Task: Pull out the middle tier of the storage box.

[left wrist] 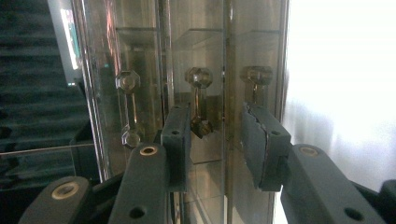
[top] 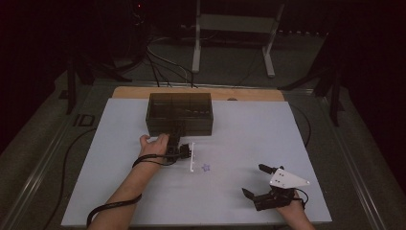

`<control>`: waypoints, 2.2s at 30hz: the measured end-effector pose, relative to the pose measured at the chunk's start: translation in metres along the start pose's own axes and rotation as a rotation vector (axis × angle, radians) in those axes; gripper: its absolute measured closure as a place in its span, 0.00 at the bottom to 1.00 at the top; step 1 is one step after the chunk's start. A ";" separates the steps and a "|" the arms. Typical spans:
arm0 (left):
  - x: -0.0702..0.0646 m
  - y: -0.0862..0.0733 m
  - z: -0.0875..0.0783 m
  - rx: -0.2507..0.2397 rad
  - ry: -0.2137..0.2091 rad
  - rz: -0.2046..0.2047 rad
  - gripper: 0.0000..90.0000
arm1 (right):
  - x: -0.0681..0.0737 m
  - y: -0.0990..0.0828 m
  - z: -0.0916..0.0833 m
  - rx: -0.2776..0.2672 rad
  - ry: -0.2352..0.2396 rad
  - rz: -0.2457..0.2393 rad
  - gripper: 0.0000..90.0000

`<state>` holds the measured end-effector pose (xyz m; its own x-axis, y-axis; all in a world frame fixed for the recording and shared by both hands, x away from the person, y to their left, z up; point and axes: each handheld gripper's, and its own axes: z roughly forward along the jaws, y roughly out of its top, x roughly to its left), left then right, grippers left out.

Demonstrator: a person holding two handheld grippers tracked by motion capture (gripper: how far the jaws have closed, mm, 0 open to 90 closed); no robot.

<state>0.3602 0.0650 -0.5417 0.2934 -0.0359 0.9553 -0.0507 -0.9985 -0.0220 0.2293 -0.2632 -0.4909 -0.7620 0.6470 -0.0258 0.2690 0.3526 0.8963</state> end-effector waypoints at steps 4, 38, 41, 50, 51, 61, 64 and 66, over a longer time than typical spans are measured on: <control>0.001 0.001 0.000 0.007 0.007 0.001 0.77 | 0.000 0.000 0.000 0.001 -0.002 -0.002 0.00; -0.001 0.007 -0.026 0.030 0.008 -0.061 0.90 | 0.000 0.000 0.000 0.000 -0.004 -0.004 0.00; -0.003 0.008 -0.030 0.036 0.013 -0.045 0.90 | 0.000 0.000 0.000 0.001 -0.005 -0.005 0.00; -0.001 0.008 -0.031 0.028 -0.003 -0.067 0.90 | 0.000 0.000 0.000 0.004 -0.006 -0.008 0.00; -0.001 0.007 -0.031 0.027 -0.008 -0.068 0.90 | 0.000 0.000 0.000 0.005 -0.006 -0.006 0.00; 0.010 0.003 -0.035 -0.040 -0.097 -0.170 0.84 | 0.000 0.000 0.001 0.005 -0.004 -0.005 0.00; 0.014 0.001 -0.038 -0.064 -0.145 -0.202 0.80 | 0.000 0.000 0.001 0.005 -0.002 -0.005 0.00; 0.018 -0.002 -0.039 -0.079 -0.184 -0.239 0.78 | 0.000 0.000 0.001 0.004 -0.002 -0.004 0.00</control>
<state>0.3283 0.0679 -0.5132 0.4730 0.1854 0.8613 -0.0313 -0.9735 0.2267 0.2297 -0.2628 -0.4908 -0.7617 0.6473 -0.0303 0.2683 0.3576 0.8945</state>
